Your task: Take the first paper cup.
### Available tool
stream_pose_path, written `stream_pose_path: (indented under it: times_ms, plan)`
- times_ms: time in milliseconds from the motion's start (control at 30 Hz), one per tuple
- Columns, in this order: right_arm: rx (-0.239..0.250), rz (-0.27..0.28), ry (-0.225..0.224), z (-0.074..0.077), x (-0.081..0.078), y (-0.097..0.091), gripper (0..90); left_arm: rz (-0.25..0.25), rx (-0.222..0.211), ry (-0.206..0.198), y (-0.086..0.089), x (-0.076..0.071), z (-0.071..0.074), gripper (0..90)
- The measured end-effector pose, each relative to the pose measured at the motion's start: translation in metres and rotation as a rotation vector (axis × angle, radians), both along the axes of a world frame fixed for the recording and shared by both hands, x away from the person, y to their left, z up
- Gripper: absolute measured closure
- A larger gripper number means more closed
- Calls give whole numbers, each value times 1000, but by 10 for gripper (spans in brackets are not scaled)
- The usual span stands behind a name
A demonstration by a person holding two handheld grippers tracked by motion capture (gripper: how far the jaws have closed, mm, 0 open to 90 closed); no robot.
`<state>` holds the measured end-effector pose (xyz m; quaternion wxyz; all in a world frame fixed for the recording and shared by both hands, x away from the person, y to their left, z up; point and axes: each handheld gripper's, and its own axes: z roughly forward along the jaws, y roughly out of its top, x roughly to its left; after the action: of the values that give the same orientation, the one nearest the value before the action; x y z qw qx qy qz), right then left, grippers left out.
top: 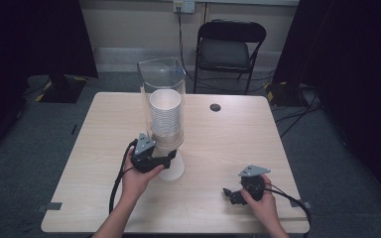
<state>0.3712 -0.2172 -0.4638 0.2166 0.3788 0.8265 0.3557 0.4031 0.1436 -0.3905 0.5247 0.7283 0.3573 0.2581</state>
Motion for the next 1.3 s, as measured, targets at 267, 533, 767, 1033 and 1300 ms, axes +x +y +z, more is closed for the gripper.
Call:
stream_pose_path:
  times_ms: [267,533,767,1033,1300]
  plan:
    - [0,1,0,0,0,0,0,-5,10,-9,-3,3,0,339]
    - [0,7,-1,0,0,0,0,-8,22,-11,-3,3,-1,358]
    - [0,7,-1,0,0,0,0,12,39,-18,-5,0,-2,362]
    - [0,7,-1,0,0,0,0,21,30,-45,-6,-1,-6,365]
    - [0,7,-1,0,0,0,0,32,44,-47,-8,-2,-5,367]
